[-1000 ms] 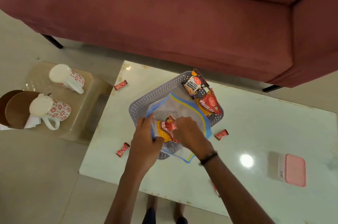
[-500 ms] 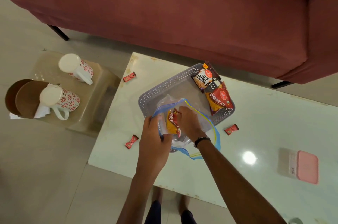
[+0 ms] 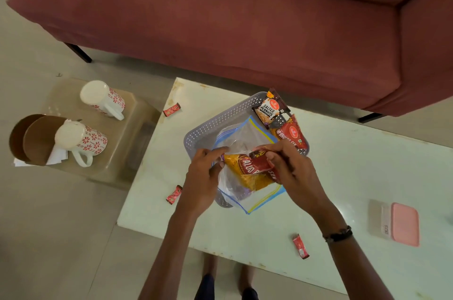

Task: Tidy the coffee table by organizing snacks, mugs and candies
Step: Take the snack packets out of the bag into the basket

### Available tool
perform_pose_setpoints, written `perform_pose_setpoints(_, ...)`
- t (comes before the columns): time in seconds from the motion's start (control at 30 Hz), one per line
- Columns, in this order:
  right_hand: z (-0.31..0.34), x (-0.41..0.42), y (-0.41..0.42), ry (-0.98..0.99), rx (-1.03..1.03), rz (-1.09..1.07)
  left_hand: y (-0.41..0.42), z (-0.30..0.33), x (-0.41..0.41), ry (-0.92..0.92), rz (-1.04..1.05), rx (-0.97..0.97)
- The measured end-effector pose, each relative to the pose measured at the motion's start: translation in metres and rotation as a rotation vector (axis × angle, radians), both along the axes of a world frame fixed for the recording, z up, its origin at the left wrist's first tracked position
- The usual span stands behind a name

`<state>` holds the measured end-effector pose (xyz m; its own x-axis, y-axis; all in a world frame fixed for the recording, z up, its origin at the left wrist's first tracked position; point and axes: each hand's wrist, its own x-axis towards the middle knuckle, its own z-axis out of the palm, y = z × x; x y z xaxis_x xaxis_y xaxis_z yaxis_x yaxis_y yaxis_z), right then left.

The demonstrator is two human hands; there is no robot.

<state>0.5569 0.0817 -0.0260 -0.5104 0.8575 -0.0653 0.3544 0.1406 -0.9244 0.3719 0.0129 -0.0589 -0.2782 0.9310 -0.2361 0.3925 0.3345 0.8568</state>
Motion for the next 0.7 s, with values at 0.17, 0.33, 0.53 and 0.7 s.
perform_pose_setpoints(0.17,-0.006,0.001,0.004,0.046,-0.020,-0.064,-0.002,-0.006,-0.003,-0.046,-0.005,0.025)
perform_pose_setpoints(0.33,-0.012,-0.001,0.010,0.039,-0.008,-0.101,-0.003,-0.011,0.000,-0.138,0.040,0.017)
perform_pose_setpoints(0.53,-0.014,-0.006,0.019,-0.017,0.053,-0.145,-0.003,-0.003,0.008,-0.431,0.177,-0.040)
perform_pose_setpoints(0.7,-0.012,-0.007,0.026,-0.078,0.058,-0.204,0.002,-0.006,0.014,-0.359,0.264,0.013)
